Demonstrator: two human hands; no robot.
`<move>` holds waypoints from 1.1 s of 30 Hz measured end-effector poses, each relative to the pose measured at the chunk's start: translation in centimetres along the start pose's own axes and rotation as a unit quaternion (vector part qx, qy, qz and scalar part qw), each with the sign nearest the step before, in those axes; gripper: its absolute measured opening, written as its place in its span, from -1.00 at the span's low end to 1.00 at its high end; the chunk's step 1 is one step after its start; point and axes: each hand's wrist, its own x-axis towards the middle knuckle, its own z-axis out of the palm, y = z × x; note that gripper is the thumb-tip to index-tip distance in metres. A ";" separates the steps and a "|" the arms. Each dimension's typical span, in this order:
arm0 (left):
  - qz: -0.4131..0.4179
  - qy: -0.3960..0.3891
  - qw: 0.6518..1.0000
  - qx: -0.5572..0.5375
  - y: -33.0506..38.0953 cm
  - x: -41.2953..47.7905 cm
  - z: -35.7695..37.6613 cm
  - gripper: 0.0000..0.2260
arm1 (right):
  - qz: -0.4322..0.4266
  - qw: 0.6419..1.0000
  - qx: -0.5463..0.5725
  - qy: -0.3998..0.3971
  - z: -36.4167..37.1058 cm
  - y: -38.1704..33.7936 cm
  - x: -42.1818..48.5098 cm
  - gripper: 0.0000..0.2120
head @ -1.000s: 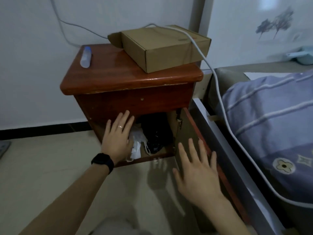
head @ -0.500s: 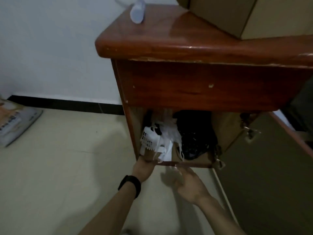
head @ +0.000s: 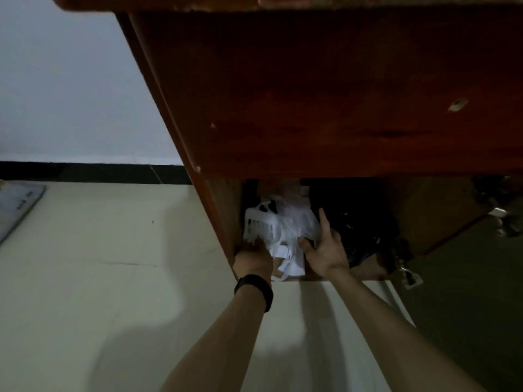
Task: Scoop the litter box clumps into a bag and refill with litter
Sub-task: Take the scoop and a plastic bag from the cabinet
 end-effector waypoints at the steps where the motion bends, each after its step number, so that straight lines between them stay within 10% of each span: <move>1: 0.006 0.010 1.000 -0.014 0.5 -0.3 -0.3 -0.67 | 0.002 1.000 0.013 0.011 0.5 0.3 0.6 -0.34; 5: -0.038 -0.033 0.991 -0.121 1.1 -0.5 -0.2 -0.72 | 0.009 0.995 0.090 0.048 0.8 0.3 0.4 -0.77; 13: -0.043 -0.075 0.965 -0.249 -2.2 -7.1 -6.1 -0.87 | -0.089 0.979 0.159 0.092 -3.2 0.2 -6.9 -0.89; 33: -0.192 0.040 0.929 -0.313 -25.5 -14.8 -20.0 -0.77 | -0.265 0.940 0.013 -0.214 7.5 -4.2 -22.2 -0.87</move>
